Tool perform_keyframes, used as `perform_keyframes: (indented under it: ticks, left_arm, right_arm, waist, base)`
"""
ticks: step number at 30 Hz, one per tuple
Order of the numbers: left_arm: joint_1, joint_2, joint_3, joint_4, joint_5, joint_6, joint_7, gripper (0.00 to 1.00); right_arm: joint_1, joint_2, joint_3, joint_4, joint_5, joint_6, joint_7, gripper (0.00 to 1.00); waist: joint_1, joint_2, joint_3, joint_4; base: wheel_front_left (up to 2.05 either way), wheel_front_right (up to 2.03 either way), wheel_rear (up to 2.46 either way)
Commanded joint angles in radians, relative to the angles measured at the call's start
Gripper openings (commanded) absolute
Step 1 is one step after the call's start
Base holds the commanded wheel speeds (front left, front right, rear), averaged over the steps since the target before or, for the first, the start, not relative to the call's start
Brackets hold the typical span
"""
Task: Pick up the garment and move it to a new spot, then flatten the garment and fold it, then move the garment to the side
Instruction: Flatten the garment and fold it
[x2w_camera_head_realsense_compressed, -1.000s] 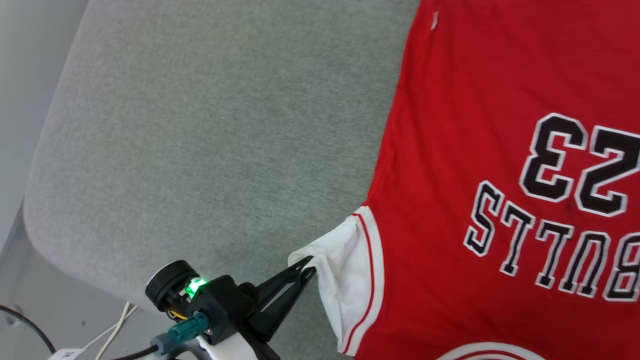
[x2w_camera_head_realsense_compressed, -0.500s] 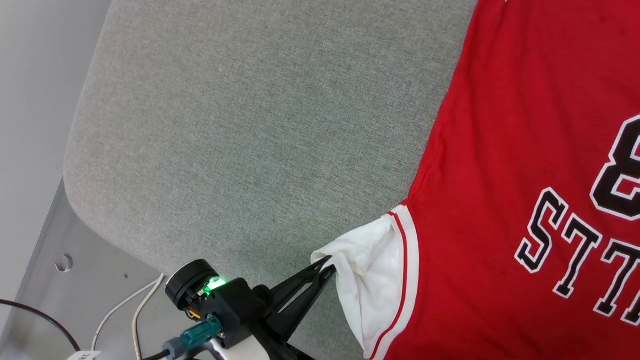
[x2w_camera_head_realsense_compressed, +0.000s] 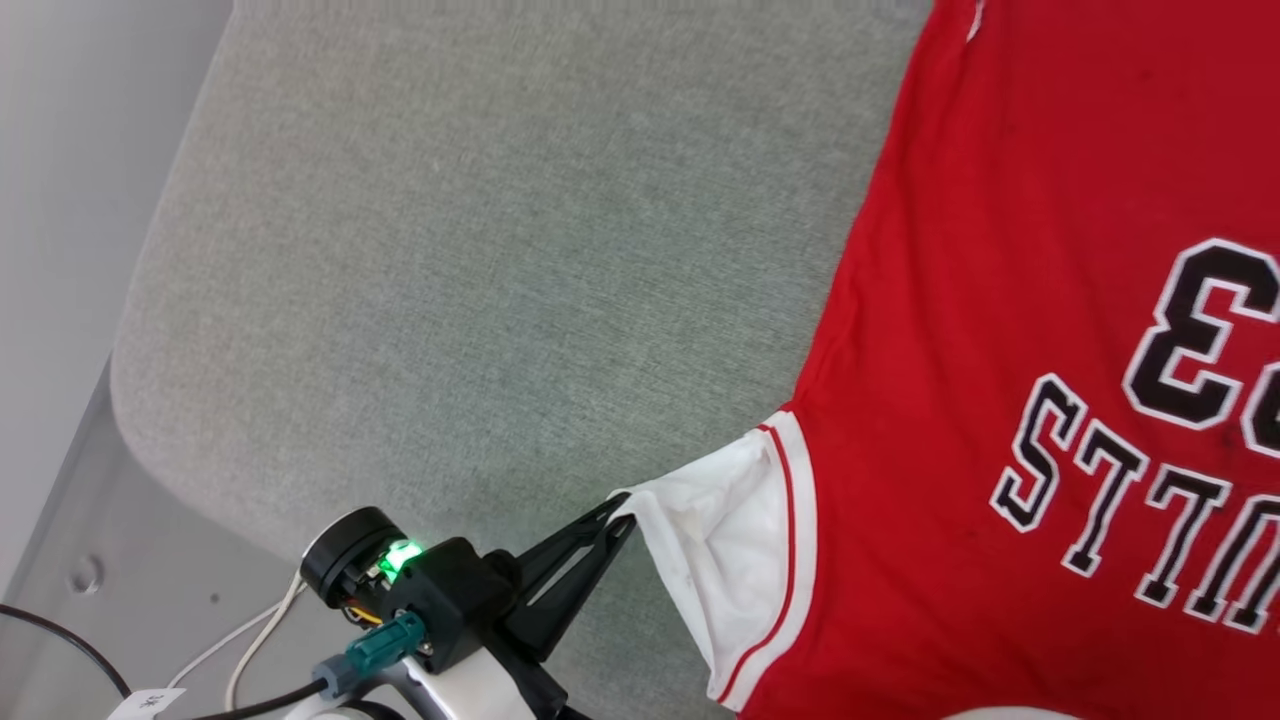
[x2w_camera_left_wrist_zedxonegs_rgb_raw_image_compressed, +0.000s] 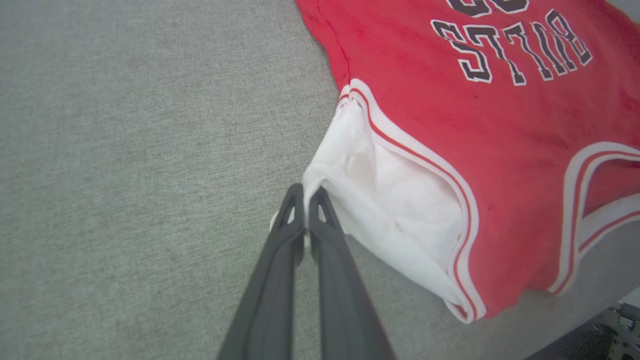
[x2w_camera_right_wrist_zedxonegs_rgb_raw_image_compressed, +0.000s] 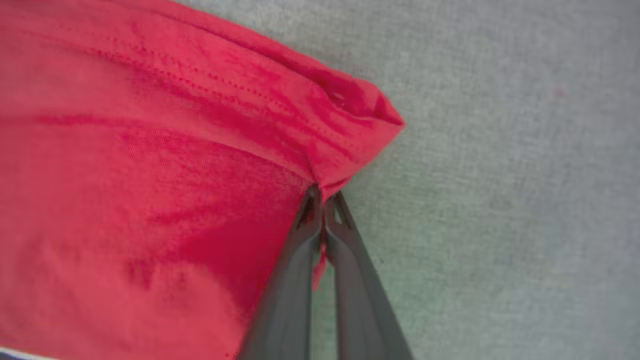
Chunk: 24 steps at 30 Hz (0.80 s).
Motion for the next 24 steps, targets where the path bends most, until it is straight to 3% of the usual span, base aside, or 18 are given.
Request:
perform_keyframes:
  ticks: [1, 7, 13, 17, 24]
  left_arm:
    - [0.001, 0.003, 0.003, -0.001, 0.0, 0.004, 0.001, 0.0]
    - [0.021, 0.029, 0.018, 0.01, -0.012, 0.023, 0.013, 0.0]
    - [0.053, 0.049, 0.032, 0.022, -0.023, 0.048, 0.022, 0.0]
    - [0.094, 0.058, 0.038, 0.039, -0.052, 0.065, 0.029, 0.0]
    - [0.153, 0.084, 0.057, 0.067, -0.084, 0.091, 0.024, 0.0]
  right_arm:
    - [0.073, 0.017, 0.004, 0.041, 0.003, 0.0, 0.016, 0.0]
    - [0.204, 0.008, 0.035, 0.002, 0.069, 0.0, -0.069, 0.0]
    - [0.385, 0.058, -0.025, -0.052, 0.134, 0.0, -0.121, 0.0]
    - [0.508, 0.134, -0.082, -0.092, 0.18, 0.0, -0.149, 0.0]
    - [0.741, 0.209, -0.119, -0.223, 0.251, 0.0, -0.166, 0.0]
  waist:
    - [0.0001, 0.0, -0.039, -0.036]
    - [0.0001, 0.0, -0.141, -0.107]
    - [0.0001, 0.0, -0.245, -0.178]
    - [0.0001, 0.0, -0.314, -0.23]
    - [0.0001, 0.0, -0.4, -0.31]
  base:
    - [0.0, 0.0, 0.0]
    - [0.0, 0.0, 0.0]
    - [0.0, 0.0, 0.0]
    - [0.0, 0.0, 0.0]
    - [0.0, 0.0, 0.0]
